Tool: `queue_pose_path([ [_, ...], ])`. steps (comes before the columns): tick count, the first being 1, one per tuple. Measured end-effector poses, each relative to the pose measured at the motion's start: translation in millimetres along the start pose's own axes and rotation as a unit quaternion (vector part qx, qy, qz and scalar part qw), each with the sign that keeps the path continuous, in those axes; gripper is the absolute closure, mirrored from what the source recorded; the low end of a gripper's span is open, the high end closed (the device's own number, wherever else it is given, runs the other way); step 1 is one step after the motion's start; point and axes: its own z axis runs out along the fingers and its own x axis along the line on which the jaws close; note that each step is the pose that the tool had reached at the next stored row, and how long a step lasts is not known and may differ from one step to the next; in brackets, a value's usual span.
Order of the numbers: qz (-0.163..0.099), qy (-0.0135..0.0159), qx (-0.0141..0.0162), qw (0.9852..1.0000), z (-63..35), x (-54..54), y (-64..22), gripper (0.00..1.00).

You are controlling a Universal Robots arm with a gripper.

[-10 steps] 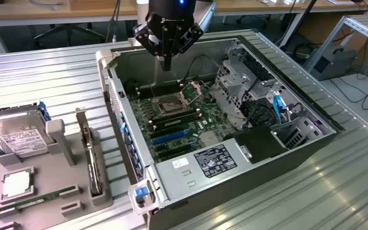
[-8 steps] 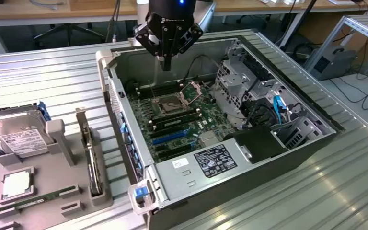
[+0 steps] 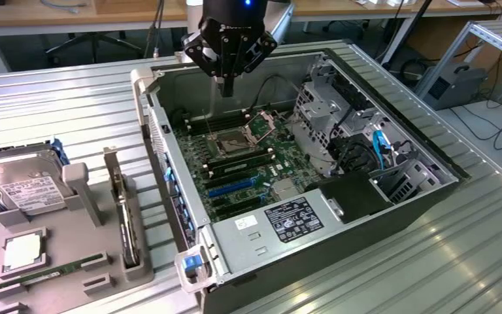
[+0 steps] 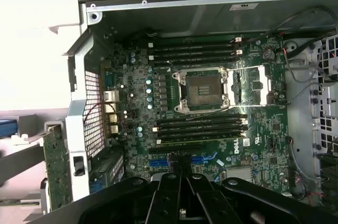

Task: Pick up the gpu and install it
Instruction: 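Reach for the gpu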

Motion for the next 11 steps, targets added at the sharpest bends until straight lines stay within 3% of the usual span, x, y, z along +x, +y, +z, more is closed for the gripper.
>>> queue_pose_path([
  [5, 0.000, -0.0001, -0.0001, 1.0000, 0.0, 1.4, -0.1, 0.89],
  [11, 0.000, 0.0000, 0.0000, 1.0000, -0.5, 16.7, -1.3, 0.89],
])
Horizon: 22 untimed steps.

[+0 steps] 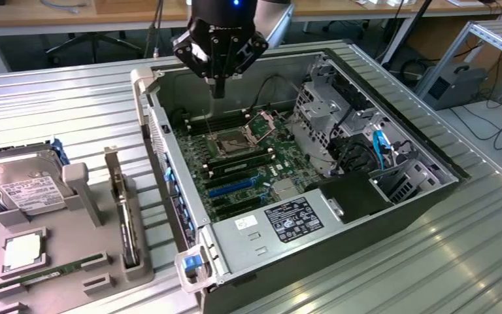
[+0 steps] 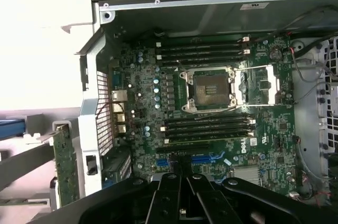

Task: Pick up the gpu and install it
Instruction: 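Reach for the gpu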

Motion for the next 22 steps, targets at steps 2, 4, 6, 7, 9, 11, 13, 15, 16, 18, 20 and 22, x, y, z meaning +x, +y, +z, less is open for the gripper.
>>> queue_pose_path([
  [2, 0.000, 0.0000, 0.0000, 1.0000, -0.3, 12.2, -0.9, 0.89],
  [4, 0.000, 0.0000, 0.0000, 1.0000, -0.6, 23.6, -1.8, 0.89],
  [6, 0.000, 0.0000, 0.0000, 1.0000, -0.8, 28.7, -2.2, 0.89],
  [7, 0.000, 0.0000, 0.0000, 1.0000, -0.9, 31.5, -2.4, 0.89],
  [9, 0.000, 0.0000, 0.0000, 1.0000, -1.2, 40.3, -3.1, 0.89],
  [11, 0.000, 0.0000, 0.0000, 1.0000, -1.5, 53.5, -4.3, 0.89],
  [13, 0.000, 0.0000, 0.0000, 1.0000, -1.9, 69.8, -5.7, 0.89],
  [15, 0.000, 0.0000, 0.0000, 1.0000, -2.4, 86.3, -7.1, 0.89],
  [16, 0.000, 0.0000, 0.0000, 1.0000, -2.6, 91.2, -7.5, 0.89],
  [18, 0.000, 0.0000, 0.0000, 1.0000, -2.8, 101.9, -8.3, 0.89],
  [20, 0.000, 0.0000, 0.0000, 1.0000, -3.1, 111.5, -9.1, 0.89],
  [22, 0.000, 0.0000, 0.0000, 1.0000, -3.4, 121.2, -9.8, 0.89],
])
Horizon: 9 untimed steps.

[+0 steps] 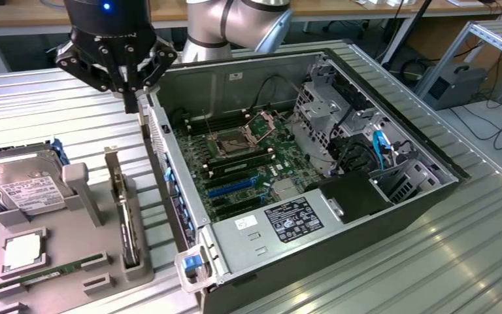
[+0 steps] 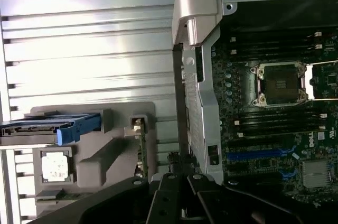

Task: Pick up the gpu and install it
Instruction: 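Reach for the gpu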

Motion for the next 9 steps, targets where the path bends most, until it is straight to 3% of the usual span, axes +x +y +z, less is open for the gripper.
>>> queue_pose_path([
  [5, 0.000, 0.0000, 0.0000, 1.0000, -0.7, 25.9, -1.9, 0.89],
  [9, 0.000, 0.0000, 0.0000, 1.0000, -0.8, 31.5, -2.4, 0.89],
])
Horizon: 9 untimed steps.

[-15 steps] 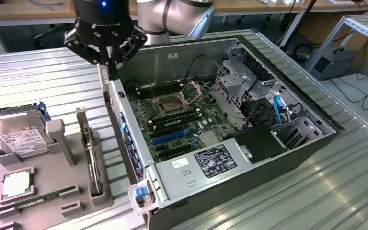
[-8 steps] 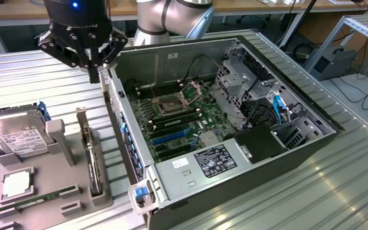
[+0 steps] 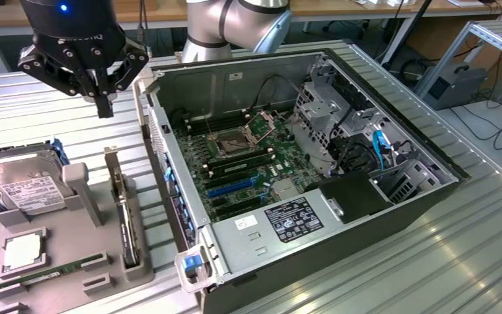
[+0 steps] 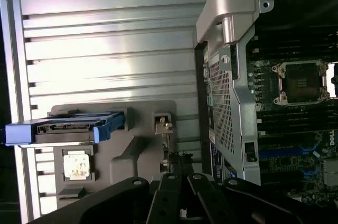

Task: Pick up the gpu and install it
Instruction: 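Reach for the gpu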

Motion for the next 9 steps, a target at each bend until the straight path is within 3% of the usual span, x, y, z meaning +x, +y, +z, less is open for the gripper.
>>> queue_pose_path([
  [9, 0.000, 0.0000, 0.0000, 1.0000, -0.1, 4.7, -0.3, 0.89],
])
